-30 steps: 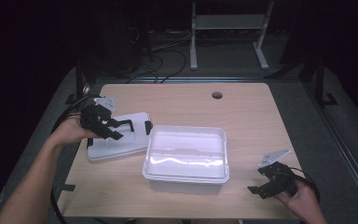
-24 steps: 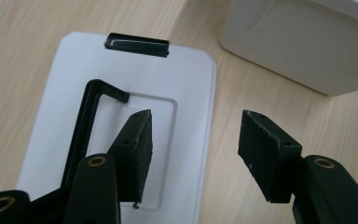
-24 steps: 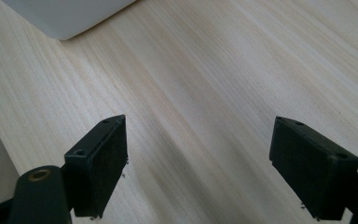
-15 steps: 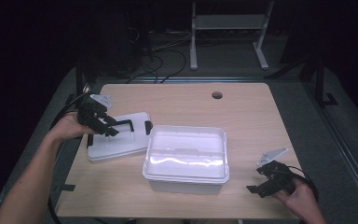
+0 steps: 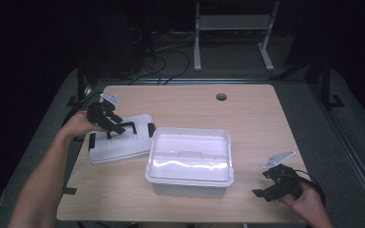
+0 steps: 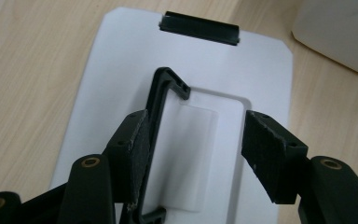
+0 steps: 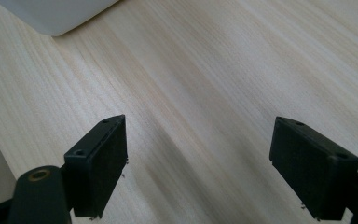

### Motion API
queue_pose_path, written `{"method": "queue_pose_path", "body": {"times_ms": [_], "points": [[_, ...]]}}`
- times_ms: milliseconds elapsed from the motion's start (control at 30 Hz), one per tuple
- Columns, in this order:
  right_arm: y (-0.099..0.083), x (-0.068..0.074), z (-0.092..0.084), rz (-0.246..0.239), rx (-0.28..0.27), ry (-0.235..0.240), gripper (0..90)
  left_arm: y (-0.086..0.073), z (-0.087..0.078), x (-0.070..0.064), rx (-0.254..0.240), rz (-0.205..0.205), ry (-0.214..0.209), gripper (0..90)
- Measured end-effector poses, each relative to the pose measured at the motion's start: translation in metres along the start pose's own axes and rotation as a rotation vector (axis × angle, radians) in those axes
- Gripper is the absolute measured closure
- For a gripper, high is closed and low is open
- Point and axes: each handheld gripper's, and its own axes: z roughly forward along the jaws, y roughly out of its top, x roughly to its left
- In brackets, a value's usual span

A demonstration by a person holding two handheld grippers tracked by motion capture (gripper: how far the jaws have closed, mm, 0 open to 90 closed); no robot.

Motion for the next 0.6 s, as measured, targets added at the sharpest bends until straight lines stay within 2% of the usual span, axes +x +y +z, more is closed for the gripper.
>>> {"method": "queue_pose_path", "body": {"times_ms": [100, 333, 400, 433, 500, 533, 567, 600], "points": [[0.000, 0.000, 0.001, -0.003, 0.002, 0.003, 18.5, -0.001, 0.001, 0.004, -0.003, -0.011, 0.010, 41.1], [0.003, 0.003, 0.003, -0.009, 0.006, 0.010, 18.6, -0.007, 0.014, 0.013, 0.029, -0.029, 0.039, 42.5], [0.003, 0.003, 0.003, -0.007, 0.004, 0.010, 18.6, -0.007, 0.018, 0.013, 0.047, -0.023, 0.027, 51.0], [0.002, 0.003, 0.003, -0.007, 0.004, 0.012, 18.6, -0.007, 0.022, 0.013, 0.076, -0.014, 0.036, 54.7], [0.002, 0.003, 0.003, -0.006, 0.005, 0.013, 18.6, -0.007, 0.022, 0.013, 0.085, -0.011, 0.043, 57.5], [0.002, 0.003, 0.004, -0.006, 0.007, 0.013, 18.6, -0.008, 0.021, 0.013, 0.087, -0.011, 0.048, 62.0], [0.003, 0.003, 0.004, -0.008, 0.008, 0.013, 18.6, -0.008, 0.020, 0.013, 0.083, -0.016, 0.046, 70.4], [0.003, 0.003, 0.004, -0.008, 0.008, 0.013, 18.6, -0.008, 0.020, 0.013, 0.081, -0.016, 0.052, 70.4]]}}
